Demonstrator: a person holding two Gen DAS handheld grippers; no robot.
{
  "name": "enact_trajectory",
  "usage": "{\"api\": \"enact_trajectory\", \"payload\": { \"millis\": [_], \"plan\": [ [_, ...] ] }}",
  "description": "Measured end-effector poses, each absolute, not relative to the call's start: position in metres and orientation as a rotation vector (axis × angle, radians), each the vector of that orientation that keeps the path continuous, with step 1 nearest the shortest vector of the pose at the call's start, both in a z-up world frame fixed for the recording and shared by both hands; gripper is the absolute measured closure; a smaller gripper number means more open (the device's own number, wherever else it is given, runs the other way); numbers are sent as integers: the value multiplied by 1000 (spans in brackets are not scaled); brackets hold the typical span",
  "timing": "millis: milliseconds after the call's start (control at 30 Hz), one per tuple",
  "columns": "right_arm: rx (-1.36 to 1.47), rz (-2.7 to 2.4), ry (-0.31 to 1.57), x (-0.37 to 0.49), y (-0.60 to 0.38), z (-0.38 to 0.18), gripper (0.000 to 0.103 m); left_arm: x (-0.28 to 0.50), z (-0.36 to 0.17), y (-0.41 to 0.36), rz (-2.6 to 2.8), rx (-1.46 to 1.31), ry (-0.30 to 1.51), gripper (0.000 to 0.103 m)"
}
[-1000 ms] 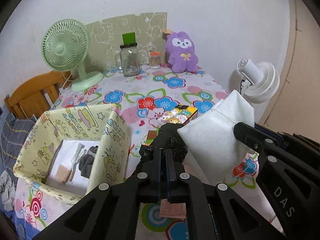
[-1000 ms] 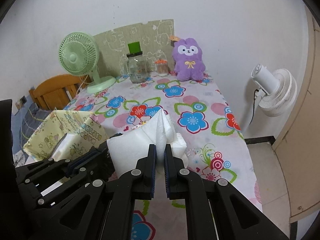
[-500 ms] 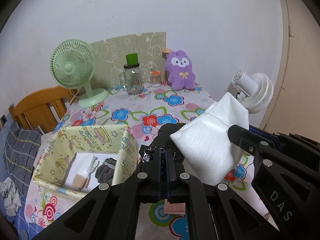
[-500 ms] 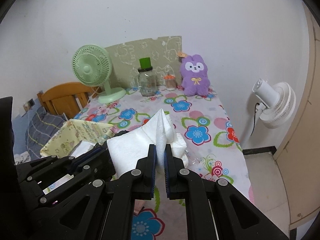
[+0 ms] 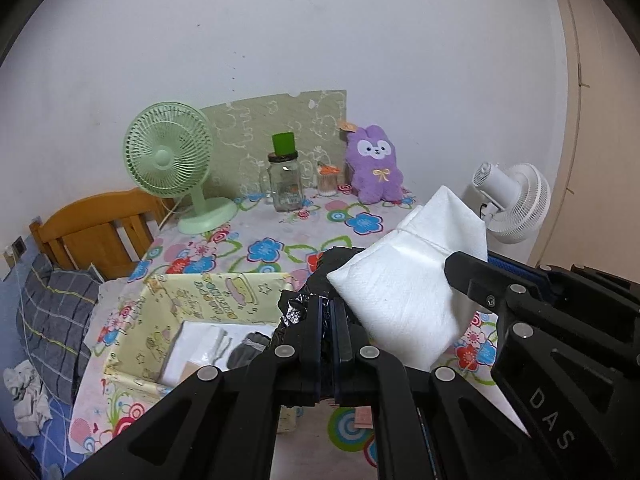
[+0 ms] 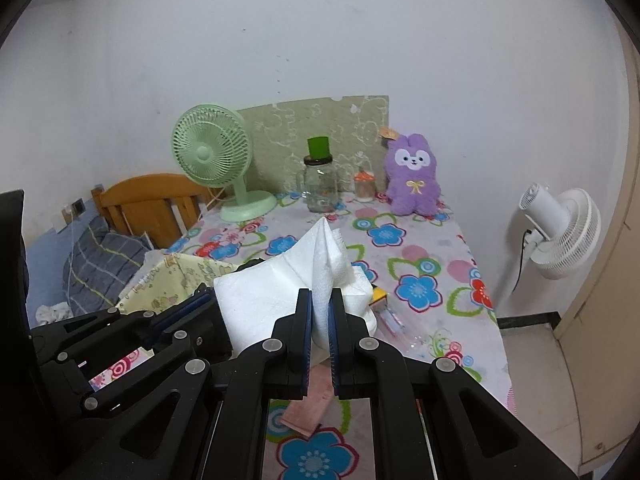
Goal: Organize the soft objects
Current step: 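Carry the white pack over the fabric box while the left gripper carries the black bag there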
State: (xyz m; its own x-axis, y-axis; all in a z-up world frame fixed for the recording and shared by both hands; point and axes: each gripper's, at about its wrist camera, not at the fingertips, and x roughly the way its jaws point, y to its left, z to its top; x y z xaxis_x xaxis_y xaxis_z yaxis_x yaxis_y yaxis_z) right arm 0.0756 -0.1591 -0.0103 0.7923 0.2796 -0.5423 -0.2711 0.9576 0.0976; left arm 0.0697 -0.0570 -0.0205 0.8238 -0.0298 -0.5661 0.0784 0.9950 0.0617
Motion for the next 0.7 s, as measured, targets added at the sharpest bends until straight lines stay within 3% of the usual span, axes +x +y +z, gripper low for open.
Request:
{"api": "enact_trajectory", "payload": {
  "millis": [700],
  "plan": [
    [-11,364,605,94,-98,-11,93,80,-23,2,20,62,594,103]
  ]
}}
